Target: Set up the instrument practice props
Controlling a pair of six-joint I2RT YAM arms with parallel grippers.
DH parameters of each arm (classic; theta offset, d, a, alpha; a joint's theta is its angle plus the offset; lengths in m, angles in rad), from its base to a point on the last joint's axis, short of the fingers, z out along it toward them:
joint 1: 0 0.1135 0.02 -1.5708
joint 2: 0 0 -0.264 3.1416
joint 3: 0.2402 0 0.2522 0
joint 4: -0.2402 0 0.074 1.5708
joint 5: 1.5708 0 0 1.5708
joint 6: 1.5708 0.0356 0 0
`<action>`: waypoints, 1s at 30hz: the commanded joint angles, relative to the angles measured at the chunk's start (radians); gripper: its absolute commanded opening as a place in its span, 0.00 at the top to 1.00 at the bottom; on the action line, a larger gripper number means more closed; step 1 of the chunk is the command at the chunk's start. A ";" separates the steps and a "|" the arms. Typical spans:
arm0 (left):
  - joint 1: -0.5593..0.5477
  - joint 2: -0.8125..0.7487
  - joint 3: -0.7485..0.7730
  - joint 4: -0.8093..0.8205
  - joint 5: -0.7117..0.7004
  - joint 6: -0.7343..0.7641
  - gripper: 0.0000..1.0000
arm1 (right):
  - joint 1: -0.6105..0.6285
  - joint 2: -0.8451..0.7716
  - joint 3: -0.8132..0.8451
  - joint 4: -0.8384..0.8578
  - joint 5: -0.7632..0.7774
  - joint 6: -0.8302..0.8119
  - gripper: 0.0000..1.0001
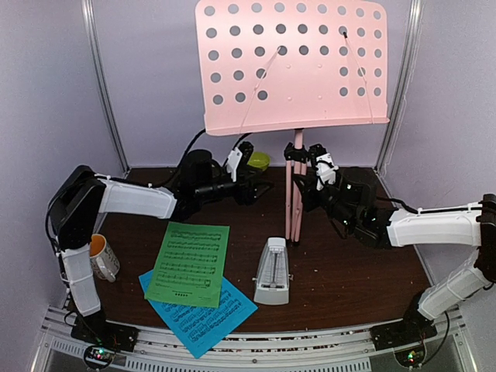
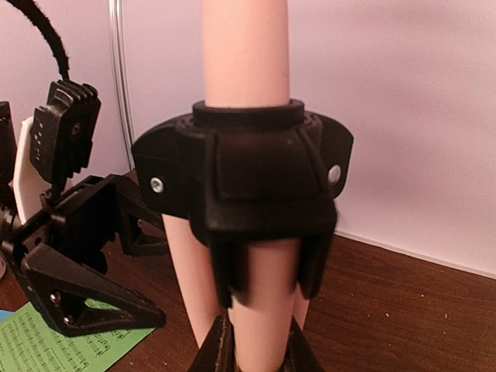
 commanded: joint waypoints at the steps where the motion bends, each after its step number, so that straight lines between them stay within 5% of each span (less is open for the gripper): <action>1: -0.042 0.082 0.092 0.082 0.050 0.003 0.30 | -0.006 -0.039 0.032 0.203 0.021 0.026 1.00; 11: -0.088 0.202 0.214 0.037 0.043 0.000 0.34 | -0.007 -0.047 0.022 0.204 0.019 0.023 1.00; 24: -0.088 0.101 0.150 -0.062 -0.027 0.100 0.97 | -0.007 -0.094 0.059 0.097 0.013 -0.029 1.00; 30: -0.042 0.051 0.088 -0.057 -0.051 0.090 1.00 | -0.006 -0.123 0.094 -0.009 0.025 -0.075 1.00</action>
